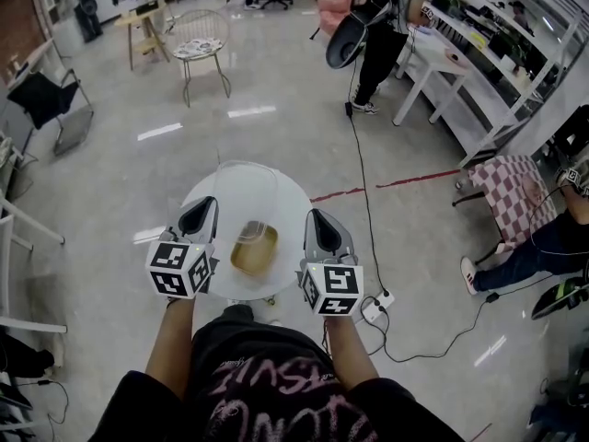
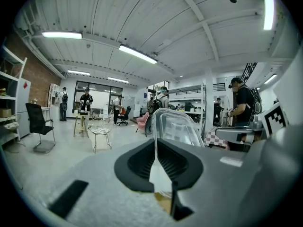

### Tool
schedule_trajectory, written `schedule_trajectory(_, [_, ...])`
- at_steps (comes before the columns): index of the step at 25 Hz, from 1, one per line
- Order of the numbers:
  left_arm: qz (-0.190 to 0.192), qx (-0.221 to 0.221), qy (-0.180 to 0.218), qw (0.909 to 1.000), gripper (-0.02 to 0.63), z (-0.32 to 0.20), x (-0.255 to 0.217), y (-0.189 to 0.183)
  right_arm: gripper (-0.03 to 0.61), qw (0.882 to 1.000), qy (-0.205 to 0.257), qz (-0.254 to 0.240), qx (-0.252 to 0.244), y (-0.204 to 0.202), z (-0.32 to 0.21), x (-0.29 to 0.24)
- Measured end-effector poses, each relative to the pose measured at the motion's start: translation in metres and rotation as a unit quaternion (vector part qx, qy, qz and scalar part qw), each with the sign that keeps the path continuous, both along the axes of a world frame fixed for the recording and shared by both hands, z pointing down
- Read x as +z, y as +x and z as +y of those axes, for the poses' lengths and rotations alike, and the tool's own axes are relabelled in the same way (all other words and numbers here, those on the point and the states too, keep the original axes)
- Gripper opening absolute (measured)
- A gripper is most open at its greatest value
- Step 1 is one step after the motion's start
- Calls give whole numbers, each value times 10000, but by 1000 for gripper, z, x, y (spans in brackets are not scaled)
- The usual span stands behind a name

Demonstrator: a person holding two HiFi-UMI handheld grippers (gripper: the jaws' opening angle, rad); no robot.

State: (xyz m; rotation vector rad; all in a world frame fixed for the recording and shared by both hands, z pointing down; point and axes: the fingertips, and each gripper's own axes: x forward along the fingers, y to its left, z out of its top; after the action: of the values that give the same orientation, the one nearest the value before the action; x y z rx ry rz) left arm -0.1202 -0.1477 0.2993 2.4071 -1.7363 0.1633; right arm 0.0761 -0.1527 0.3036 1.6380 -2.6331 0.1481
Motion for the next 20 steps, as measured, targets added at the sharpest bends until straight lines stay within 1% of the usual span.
schedule_trajectory(4, [-2,-35,42,10000,15,-2,-4,4,5,10000,14,-15,1,6,-2,-1])
schedule_trajectory(20, [38,-58,73,9999,15,-3,-5,3,5,10000,32,-36,18,8,-5,-2])
